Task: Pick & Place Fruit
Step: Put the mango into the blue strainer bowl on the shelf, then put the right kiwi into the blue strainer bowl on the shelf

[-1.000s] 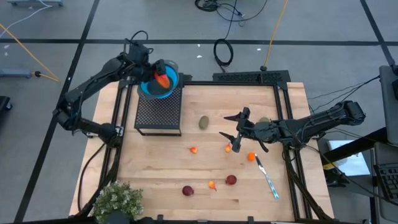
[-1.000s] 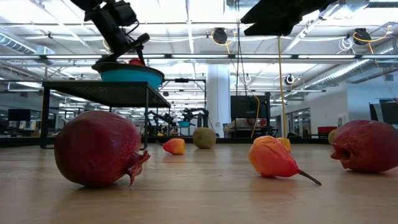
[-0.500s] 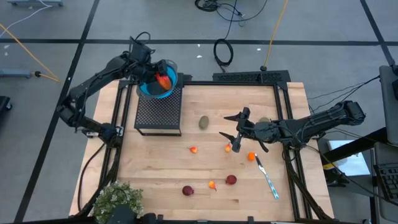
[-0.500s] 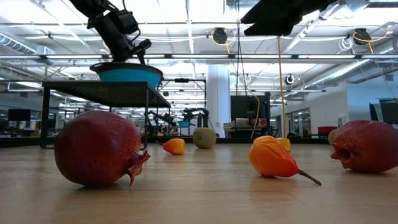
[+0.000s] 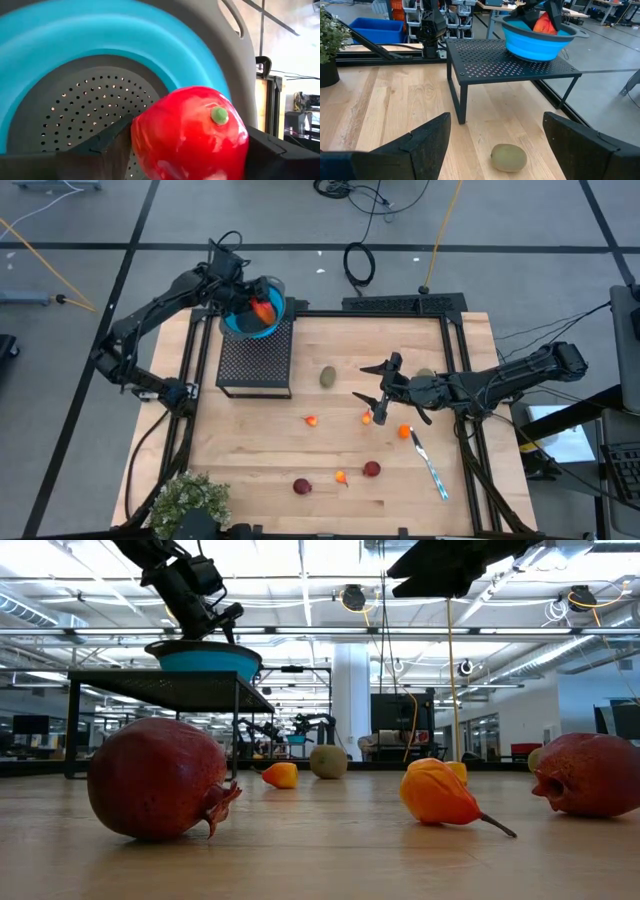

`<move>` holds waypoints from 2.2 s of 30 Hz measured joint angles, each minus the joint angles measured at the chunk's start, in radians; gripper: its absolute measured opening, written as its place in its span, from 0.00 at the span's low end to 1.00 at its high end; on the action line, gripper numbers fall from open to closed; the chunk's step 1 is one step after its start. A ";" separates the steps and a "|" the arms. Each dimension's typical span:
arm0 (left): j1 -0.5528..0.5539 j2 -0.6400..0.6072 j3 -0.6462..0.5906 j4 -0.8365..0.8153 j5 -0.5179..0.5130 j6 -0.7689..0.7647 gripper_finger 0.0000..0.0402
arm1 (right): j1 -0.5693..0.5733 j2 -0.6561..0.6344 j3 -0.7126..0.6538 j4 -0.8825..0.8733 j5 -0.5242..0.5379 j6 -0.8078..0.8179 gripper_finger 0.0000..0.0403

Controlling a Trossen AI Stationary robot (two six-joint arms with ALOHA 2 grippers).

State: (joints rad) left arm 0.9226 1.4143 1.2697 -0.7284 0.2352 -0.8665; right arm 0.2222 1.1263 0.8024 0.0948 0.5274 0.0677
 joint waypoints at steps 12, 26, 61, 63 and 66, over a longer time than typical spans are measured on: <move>-0.002 0.000 0.000 0.051 0.008 0.008 0.82 | 0.000 0.000 0.000 0.000 0.000 0.000 0.76; -0.002 -0.028 0.000 0.141 0.088 -0.012 0.74 | 0.000 0.000 0.000 0.000 0.000 0.000 0.76; -0.327 -0.446 0.000 0.197 -0.106 0.695 0.12 | 0.000 -0.001 0.000 -0.168 0.000 0.071 0.76; -0.334 -0.453 0.000 0.183 -0.106 0.714 0.08 | 0.000 -0.001 0.000 -0.209 0.001 0.099 0.76; -0.344 -0.467 -0.003 0.180 -0.106 0.736 0.03 | 0.000 -0.001 0.000 -0.268 0.024 0.138 0.76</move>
State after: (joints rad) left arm 0.5787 0.9477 1.2663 -0.5484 0.1288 -0.1310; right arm 0.2217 1.1255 0.8024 -0.1734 0.5517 0.2055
